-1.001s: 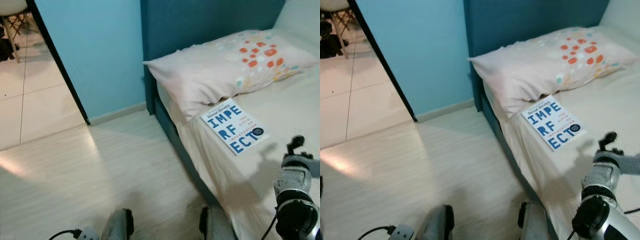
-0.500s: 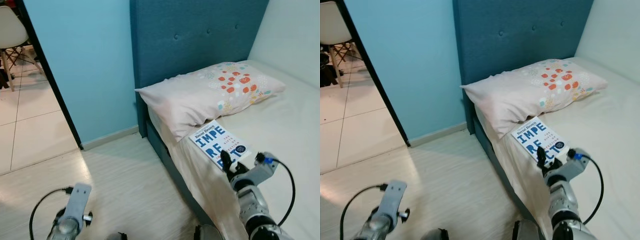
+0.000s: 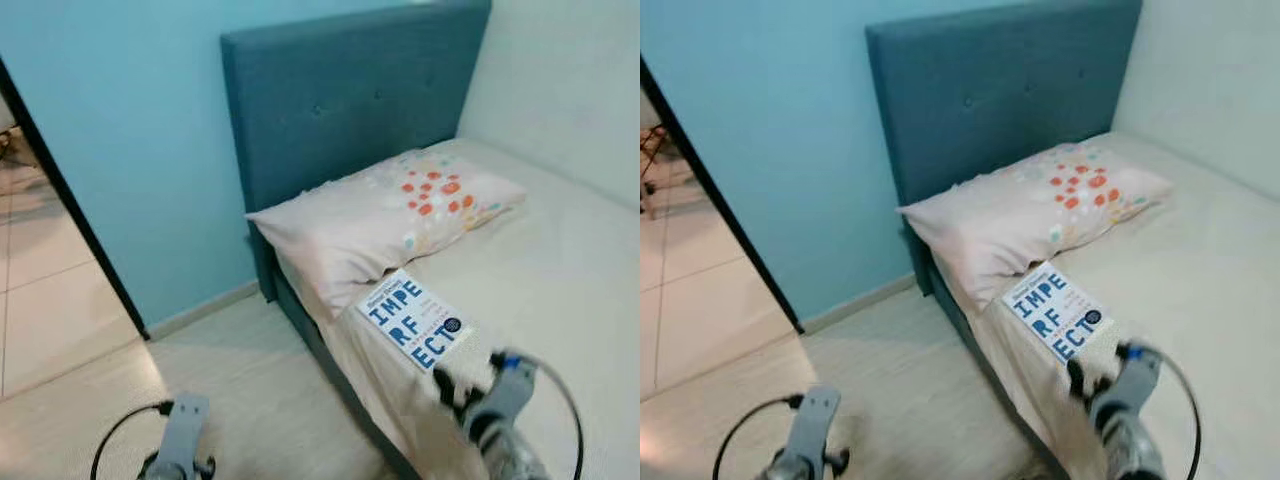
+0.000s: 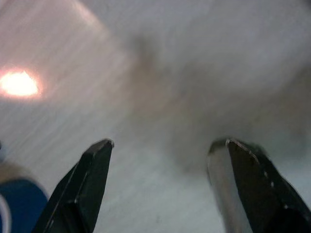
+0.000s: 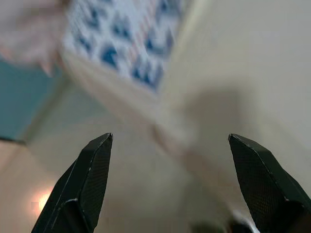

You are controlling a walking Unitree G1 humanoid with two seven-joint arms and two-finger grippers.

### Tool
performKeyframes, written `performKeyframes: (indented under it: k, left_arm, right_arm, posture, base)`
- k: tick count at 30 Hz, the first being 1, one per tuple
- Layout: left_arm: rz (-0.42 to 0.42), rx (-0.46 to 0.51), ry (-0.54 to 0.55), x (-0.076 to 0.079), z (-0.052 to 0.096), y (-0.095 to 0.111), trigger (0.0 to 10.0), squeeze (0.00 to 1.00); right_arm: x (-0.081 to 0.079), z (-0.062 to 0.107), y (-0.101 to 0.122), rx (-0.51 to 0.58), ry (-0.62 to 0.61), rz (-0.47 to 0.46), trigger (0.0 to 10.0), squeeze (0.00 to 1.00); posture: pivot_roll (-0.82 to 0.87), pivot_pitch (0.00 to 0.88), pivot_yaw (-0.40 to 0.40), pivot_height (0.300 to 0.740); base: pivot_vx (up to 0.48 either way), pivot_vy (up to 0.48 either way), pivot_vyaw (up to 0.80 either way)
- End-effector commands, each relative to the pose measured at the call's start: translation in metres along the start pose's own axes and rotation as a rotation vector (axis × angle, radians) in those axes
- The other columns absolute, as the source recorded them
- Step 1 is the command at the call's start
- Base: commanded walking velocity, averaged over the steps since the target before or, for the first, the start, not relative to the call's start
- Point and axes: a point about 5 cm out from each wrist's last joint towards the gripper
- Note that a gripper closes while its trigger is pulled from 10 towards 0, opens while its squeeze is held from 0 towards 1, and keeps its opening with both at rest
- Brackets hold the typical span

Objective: Clean up the room

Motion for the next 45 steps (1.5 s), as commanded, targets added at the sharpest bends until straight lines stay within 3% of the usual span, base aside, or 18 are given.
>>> performKeyframes:
  k: [1,2,4,6,8,9,10,17,26,33,40,45]
  left_arm:
    - [-0.015,-0.051,0.007,-0.005,0.002,-0.013,10.0,0.00]
    - [-0.019,-0.080,0.012,-0.008,0.004,-0.022,10.0,0.00]
    - [-0.019,-0.080,0.012,-0.008,0.004,-0.022,10.0,0.00]
    - [-0.046,-0.138,0.021,-0.014,0.008,-0.039,10.0,0.00]
    - [-0.046,-0.138,0.021,-0.014,0.008,-0.039,10.0,0.00]
    - [-0.032,-0.175,0.021,-0.017,0.011,-0.049,10.0,0.00]
    - [-0.021,-0.188,0.024,-0.018,0.012,-0.052,10.0,0.00]
    - [-0.034,-0.216,0.020,-0.017,0.013,-0.058,10.0,0.00]
    - [-0.050,-0.217,-0.002,-0.010,0.011,-0.055,10.0,0.00]
    - [-0.060,-0.215,-0.005,-0.010,0.011,-0.054,10.0,0.00]
    - [-0.087,-0.224,-0.003,-0.014,0.012,-0.057,10.0,0.00]
    - [-0.106,-0.221,-0.003,-0.015,0.012,-0.057,10.0,0.00]
  right_arm:
    - [0.003,0.004,-0.012,-0.056,-0.032,-0.007,10.0,0.00]
    - [0.007,0.009,-0.026,-0.106,-0.061,-0.018,10.0,0.00]
    - [0.007,0.009,-0.026,-0.106,-0.061,-0.018,10.0,0.00]
    - [0.014,0.025,-0.058,-0.244,-0.114,0.013,10.0,0.00]
    - [0.014,0.025,-0.058,-0.244,-0.114,0.013,10.0,0.00]
    - [0.021,0.038,-0.081,-0.338,-0.151,0.044,10.0,0.00]
    - [0.022,0.042,-0.087,-0.361,-0.158,0.052,10.0,0.00]
    - [0.027,0.047,-0.094,-0.423,-0.214,0.133,10.0,0.00]
    - [0.023,0.045,-0.093,-0.445,-0.213,0.137,10.0,0.00]
    - [0.024,0.046,-0.095,-0.454,-0.228,0.162,10.0,0.00]
    - [0.024,0.051,-0.102,-0.488,-0.230,0.172,10.0,0.00]
    - [0.023,0.051,-0.104,-0.502,-0.213,0.181,10.0,0.00]
  posture:
    - [-0.01,0.000,-0.013,0.681]
    - [-0.01,0.000,-0.016,0.686]
    - [-0.01,0.000,-0.016,0.686]
    - [0.00,0.000,-0.024,0.696]
    - [0.00,0.000,-0.024,0.696]
    - [0.01,0.000,-0.035,0.706]
    - [0.01,0.000,-0.035,0.711]
    - [0.01,0.000,-0.042,0.726]
    - [0.02,0.000,-0.041,0.726]
    - [0.02,0.000,-0.036,0.726]
    - [0.02,0.000,-0.030,0.726]
    - [0.02,0.000,-0.029,0.726]
  base:
    - [0.000,0.000,0.00]
    - [0.000,0.000,0.00]
    - [0.000,0.000,0.00]
    - [0.000,0.000,0.00]
    - [0.000,0.000,0.00]
    - [0.000,0.000,0.00]
    - [0.000,0.000,0.00]
    - [0.000,0.000,0.00]
    - [-0.235,0.000,-0.34]
    - [-0.473,0.000,-0.69]
    - [-0.453,0.000,0.00]
    - [0.000,0.000,-0.79]
Point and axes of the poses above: a point about 5 cm out from each wrist's last joint towards the gripper, its own z axis pointing back from the gripper into the wrist, its own y axis along the axis of the wrist's last joint, x = y × z, and after that the axes turned 11 degrees about z, right-handed
